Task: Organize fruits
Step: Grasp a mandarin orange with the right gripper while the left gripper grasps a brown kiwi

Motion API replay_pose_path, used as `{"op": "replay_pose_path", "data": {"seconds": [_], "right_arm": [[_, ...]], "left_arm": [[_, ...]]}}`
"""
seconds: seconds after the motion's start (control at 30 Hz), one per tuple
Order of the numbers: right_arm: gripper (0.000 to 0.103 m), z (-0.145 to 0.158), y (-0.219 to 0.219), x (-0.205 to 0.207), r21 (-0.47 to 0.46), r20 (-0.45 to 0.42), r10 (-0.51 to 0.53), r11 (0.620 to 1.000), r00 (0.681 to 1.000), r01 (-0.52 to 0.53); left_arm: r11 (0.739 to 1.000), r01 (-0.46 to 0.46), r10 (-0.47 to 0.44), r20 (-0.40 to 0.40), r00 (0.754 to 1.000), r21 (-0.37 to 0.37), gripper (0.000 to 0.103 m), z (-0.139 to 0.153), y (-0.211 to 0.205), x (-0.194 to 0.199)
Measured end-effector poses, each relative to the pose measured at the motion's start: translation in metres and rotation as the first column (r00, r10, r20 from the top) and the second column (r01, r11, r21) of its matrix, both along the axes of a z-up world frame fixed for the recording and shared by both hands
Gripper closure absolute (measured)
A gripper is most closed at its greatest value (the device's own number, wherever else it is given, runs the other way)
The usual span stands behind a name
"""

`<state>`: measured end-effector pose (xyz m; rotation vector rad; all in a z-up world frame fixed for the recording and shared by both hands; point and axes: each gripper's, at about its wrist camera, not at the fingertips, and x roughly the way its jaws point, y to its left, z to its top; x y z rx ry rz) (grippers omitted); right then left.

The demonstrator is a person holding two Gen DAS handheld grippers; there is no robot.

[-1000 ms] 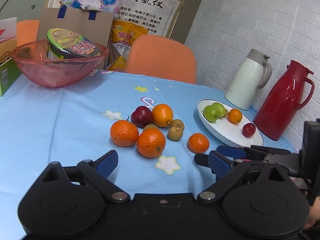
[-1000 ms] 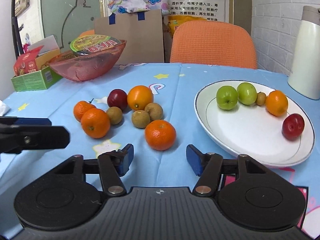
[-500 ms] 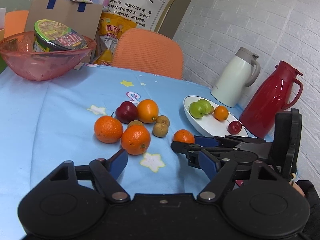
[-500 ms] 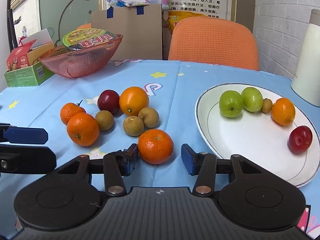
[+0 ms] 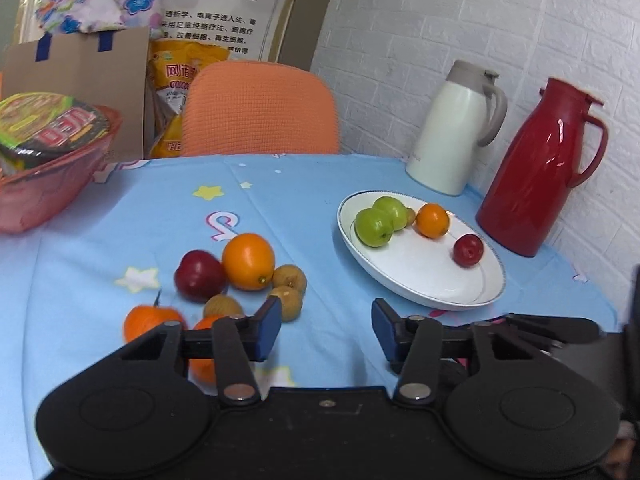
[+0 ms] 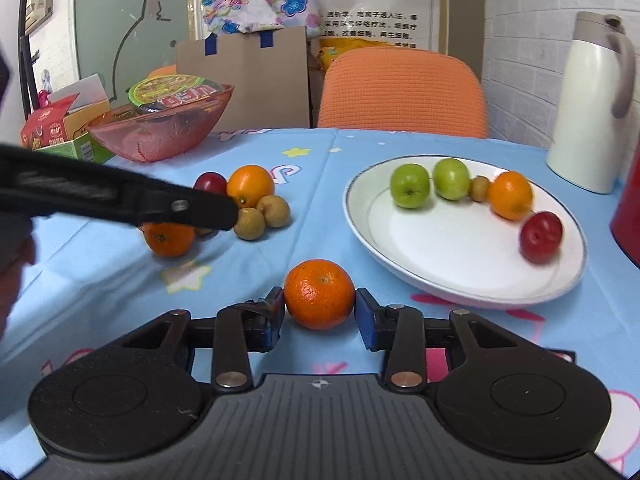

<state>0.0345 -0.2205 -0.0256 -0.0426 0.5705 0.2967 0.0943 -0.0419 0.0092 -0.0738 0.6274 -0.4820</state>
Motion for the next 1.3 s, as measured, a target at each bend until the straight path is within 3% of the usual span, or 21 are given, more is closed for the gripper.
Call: {"op": "replay_pose_path", "data": {"seconds": [0.3,0.6,1.13,1.2,1.23,1.3], "right_arm": [[0.037,-0.002,-0.015,-0.008,0.025,0.002,-0.026,0.999,1.0,0.026],[0.037,-0.008,-0.013,-0.003,0.028,-0.012,-0.027,0.999,1.0,0.027],[0.037,-0.008,-0.014,-0.001,0.023,-0.018,-0.023,0.999,1.0,0.023],[0.037,-0.008,-0.014,0.0,0.022,-0.017,-0.023,0.999,1.0,0.024],[0.037,-0.008,-0.014,0.0,0.02,-0.017,-0.023,1.0,1.0,0.023],[0.037,-0.009,-0.014,0.0,0.021,-0.017,-0.026,0.999,1.0,0.026]], "left_arm": [[0.989,-0.044,0.043,0.011,0.999,0.143,0.047,-0.015,-0.025,0.029],[0.976,-0.057,0.058,0.0,0.998,0.208,0.046,-0.023,-0.024,0.044],[0.985,0.009,-0.001,-0.051,0.999,0.175,0.044,-0.027,-0.029,0.046],[0.989,0.008,-0.001,-0.049,0.999,0.15,0.038,-0.025,-0.029,0.046],[0.99,0.002,0.005,-0.044,0.999,0.143,0.025,-0.024,-0.029,0.046],[0.989,-0.01,0.015,-0.036,0.999,0.147,0.024,-0.022,-0.031,0.047]]}}
